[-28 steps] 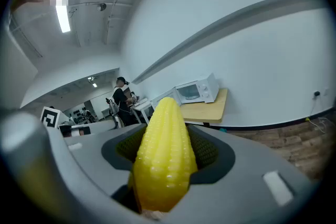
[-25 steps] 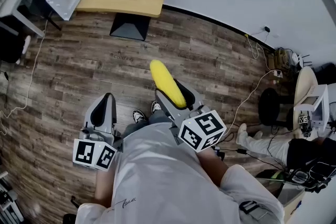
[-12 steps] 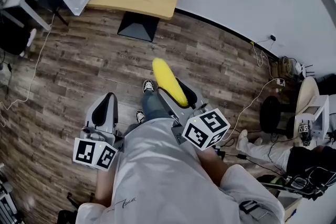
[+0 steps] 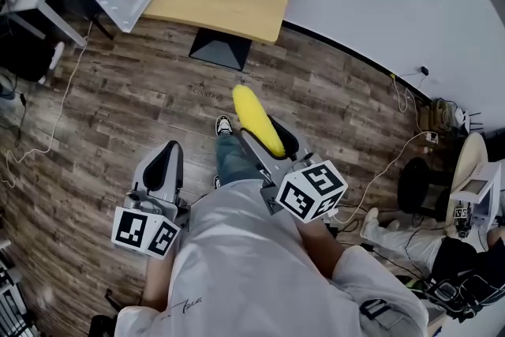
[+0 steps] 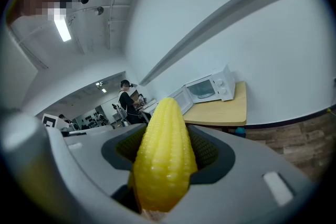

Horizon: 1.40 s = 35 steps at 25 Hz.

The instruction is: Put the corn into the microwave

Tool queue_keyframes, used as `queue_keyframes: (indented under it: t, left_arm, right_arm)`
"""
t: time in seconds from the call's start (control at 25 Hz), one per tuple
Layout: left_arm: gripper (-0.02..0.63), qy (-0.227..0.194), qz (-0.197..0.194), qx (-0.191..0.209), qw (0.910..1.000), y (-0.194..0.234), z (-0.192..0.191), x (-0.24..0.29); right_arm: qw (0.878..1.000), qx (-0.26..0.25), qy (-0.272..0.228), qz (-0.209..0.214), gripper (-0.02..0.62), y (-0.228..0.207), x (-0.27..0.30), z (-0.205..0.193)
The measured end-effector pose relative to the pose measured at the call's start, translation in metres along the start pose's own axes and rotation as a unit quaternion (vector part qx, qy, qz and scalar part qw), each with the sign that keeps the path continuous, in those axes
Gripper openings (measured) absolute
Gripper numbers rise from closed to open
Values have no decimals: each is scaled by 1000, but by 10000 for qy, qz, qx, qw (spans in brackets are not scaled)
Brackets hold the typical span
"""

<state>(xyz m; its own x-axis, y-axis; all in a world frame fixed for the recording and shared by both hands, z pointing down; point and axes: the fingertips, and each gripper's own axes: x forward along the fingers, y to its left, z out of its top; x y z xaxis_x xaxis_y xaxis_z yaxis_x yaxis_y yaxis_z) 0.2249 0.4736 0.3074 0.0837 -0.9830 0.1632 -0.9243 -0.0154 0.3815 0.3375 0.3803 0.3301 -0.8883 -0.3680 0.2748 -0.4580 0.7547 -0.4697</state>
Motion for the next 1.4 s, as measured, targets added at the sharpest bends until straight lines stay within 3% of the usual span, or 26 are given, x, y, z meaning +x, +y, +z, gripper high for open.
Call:
queue_keyframes:
  t: [0.48, 1.08, 1.4]
  left_arm:
    - [-9, 312, -101, 41, 9995, 51, 35, 99]
    - [-9, 322, -62, 143, 9994, 96, 75, 210]
    - [-9, 139, -15, 152, 9998, 112, 92, 242]
  right_arm:
    - [9995, 121, 139, 247, 261, -41, 101, 55]
    - [9983, 242, 267, 462, 261, -103, 196, 109]
    - [9982, 233, 299, 468, 261, -124, 225, 126]
